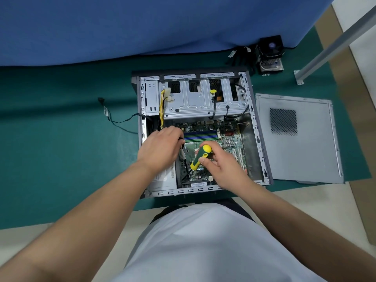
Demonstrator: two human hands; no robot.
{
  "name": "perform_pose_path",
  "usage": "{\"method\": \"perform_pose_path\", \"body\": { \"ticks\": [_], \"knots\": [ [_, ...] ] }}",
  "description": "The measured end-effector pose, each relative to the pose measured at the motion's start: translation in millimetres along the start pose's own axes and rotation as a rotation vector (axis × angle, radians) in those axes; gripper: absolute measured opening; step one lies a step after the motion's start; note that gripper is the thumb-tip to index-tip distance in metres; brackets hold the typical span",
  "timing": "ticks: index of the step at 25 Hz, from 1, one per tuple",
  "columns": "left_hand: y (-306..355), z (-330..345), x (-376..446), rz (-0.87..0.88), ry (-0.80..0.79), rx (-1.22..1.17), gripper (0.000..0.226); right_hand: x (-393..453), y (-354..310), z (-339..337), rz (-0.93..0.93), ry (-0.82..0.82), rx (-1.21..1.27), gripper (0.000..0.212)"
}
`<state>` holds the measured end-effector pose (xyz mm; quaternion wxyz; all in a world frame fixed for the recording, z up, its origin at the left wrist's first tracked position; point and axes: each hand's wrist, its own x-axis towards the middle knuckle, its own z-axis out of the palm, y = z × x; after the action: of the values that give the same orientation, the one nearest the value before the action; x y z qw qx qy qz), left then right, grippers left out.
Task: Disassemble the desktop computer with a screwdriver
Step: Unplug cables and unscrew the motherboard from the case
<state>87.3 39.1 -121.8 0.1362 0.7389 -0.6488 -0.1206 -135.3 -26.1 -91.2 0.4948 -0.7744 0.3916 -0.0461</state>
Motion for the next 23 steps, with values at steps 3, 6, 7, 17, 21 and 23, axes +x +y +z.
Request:
{"method": "perform_pose_path", "body": {
  "ticks": [3, 6, 7, 17, 21, 23],
  "knots": [
    [0, 0, 1, -0.001, 0.002, 0.001, 0.014, -1, -2, 1, -0.01, -0.021, -0.012, 0.03],
    [0, 0, 1, -0.007, -0.009, -0.001, 0.016, -5, -5, 2, -0.087, -0.081, -0.111, 0.031],
    [-1, 0, 1, -0.006, -0.008, -0.002, 0.016, -6, -6, 3, -0.111, -0.101, -0.14, 0.031],
    [0, -4, 3, -0.004, -0.029, -0.028, 0.016, -8, -24, -8, -0.256, -0.298, -0.491, 0.039],
    [0, -6, 1, -0.013, -0.031, -0.044, 0.017, -2, -33, -13, -0.348, -0.319, -0.682, 0.04],
    [1, -6, 0, -0.011, -0.033, -0.048, 0.018, 1, -37, -14, -0.376, -0.343, -0.727, 0.038]
  ]
}}
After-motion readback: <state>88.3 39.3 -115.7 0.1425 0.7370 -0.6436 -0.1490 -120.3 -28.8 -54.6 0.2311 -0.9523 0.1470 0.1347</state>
